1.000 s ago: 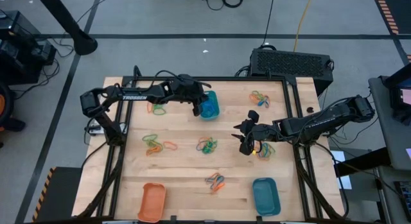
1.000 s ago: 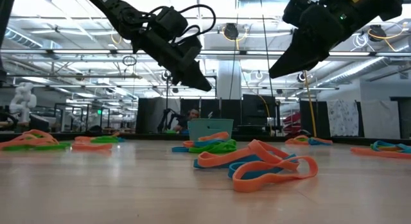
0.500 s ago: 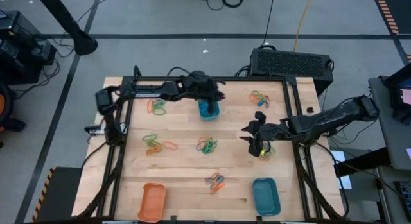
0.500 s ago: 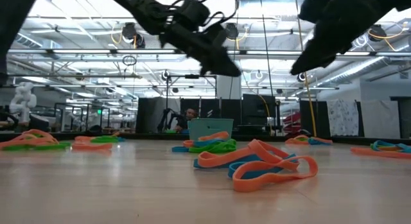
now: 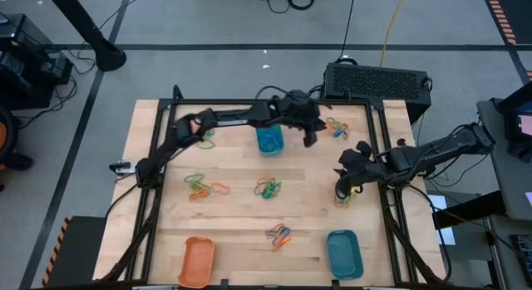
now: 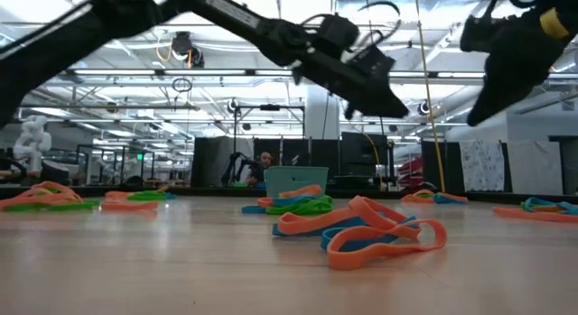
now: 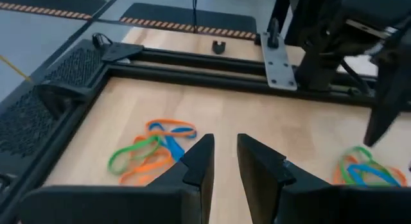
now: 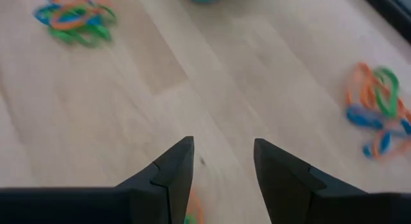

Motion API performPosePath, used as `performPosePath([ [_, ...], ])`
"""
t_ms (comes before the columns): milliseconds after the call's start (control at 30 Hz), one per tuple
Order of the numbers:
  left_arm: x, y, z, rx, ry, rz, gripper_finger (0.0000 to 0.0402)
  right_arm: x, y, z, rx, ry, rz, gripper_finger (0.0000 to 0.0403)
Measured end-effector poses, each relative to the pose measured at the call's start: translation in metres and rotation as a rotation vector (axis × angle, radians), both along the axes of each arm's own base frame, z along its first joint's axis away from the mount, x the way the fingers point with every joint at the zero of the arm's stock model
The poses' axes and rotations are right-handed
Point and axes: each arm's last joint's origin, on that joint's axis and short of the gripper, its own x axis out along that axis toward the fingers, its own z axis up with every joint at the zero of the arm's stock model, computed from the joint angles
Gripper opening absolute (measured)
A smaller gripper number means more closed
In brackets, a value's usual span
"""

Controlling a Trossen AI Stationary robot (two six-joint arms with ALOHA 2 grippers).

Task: Sort rubber bands into baskets
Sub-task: Put the blue rubber band into the top blue bin

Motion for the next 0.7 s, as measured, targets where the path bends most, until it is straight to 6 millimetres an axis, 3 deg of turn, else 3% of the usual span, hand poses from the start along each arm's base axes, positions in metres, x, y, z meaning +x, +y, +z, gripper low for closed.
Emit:
performPosePath([
  [267,0.045,-0.002,-0.044,-0.064,-0.016,0.049,0.0075,-0.015,-0.001,-0.006,0.016,0.116,-0.096,0.0155],
  [467,0.046,0.007,-0.054,-0.07,-0.032,0.227,0.0075,-0.017,-0.002,-0.006,-0.03,0.112,-0.118,0.0155],
  [700,0.046,0.007,-0.065,-0.058,0.01,0.214,0.0075,-0.011,-0.002,-0.004,-0.049,0.056,-0.104,0.0155],
])
